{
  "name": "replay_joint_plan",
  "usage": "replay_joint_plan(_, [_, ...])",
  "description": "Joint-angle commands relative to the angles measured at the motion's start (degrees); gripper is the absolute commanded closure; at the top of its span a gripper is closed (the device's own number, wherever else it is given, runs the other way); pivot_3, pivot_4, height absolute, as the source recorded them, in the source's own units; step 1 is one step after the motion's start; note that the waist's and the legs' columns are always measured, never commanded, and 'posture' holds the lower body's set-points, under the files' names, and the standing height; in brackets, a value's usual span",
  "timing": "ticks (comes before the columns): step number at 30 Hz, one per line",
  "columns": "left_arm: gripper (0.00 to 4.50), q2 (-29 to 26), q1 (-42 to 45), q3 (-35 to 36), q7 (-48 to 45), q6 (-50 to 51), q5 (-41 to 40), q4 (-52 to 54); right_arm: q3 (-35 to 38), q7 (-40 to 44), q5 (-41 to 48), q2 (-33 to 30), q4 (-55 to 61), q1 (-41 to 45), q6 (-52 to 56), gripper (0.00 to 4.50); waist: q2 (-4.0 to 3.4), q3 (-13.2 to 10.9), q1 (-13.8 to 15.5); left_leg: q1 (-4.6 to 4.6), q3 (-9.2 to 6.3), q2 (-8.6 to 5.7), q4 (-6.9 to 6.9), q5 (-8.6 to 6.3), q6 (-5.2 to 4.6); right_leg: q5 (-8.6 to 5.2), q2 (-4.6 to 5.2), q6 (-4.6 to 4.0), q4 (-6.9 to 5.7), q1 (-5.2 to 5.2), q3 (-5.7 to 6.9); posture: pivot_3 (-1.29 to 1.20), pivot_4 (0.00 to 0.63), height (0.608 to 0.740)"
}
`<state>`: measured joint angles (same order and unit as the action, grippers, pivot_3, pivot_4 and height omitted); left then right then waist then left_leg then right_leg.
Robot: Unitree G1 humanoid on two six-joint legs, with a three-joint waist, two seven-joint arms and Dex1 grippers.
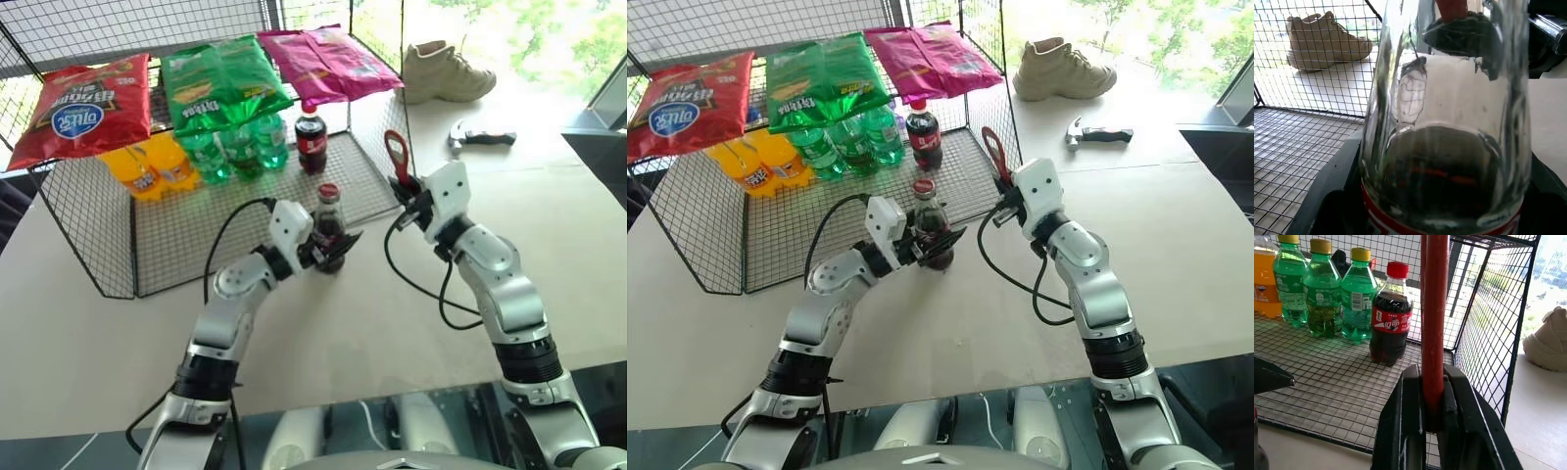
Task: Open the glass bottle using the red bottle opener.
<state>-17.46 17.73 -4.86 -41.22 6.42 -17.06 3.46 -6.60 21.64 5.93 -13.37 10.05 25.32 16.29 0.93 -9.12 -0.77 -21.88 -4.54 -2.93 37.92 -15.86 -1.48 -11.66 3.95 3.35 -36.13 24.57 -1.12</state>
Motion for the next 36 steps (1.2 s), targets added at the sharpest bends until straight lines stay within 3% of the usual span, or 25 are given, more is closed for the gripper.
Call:
replay_joint_plan(1, [0.48,0.2,0.0,1.4,0.4,-1.8,-0.8,3.0,0.4,0.2,0.1,0.1,0.9,0.9,-1.3,4.5,0.0,0.0,0.0,0.0,0.0,0.0,0.02,0.0,0.0,0.0,0.0,0.0,-0.02,0.0,0.0,0.0,0.15,0.74])
replay_joint_plan(2, [0.08,0.3,0.2,1.5,0.4,-2.1,-0.9,3.3,0.4,0.3,0.0,0.2,0.8,0.9,-1.4,4.5,0.0,0.0,0.0,-0.01,0.0,0.0,0.06,0.0,0.0,0.0,0.0,0.0,-0.03,0.0,0.0,0.0,0.15,0.74])
replay_joint_plan(3, [0.03,0.4,0.2,1.5,0.4,-2.3,-1.1,3.5,0.4,0.3,0.0,0.3,0.7,1.0,-1.5,4.5,0.0,0.0,0.0,-0.01,0.0,0.0,0.09,0.0,0.0,0.0,0.0,0.0,-0.06,0.0,0.0,0.0,0.15,0.74])
replay_joint_plan(36, [0.03,1.4,1.0,3.0,-0.4,-2.5,-4.9,6.6,-0.1,0.9,-0.3,1.4,-1.8,1.6,-2.7,4.5,0.0,0.0,0.0,-0.01,0.0,-0.01,0.23,-0.01,-0.01,0.0,0.0,0.0,-0.2,-0.02,-0.01,0.0,0.15,0.74])
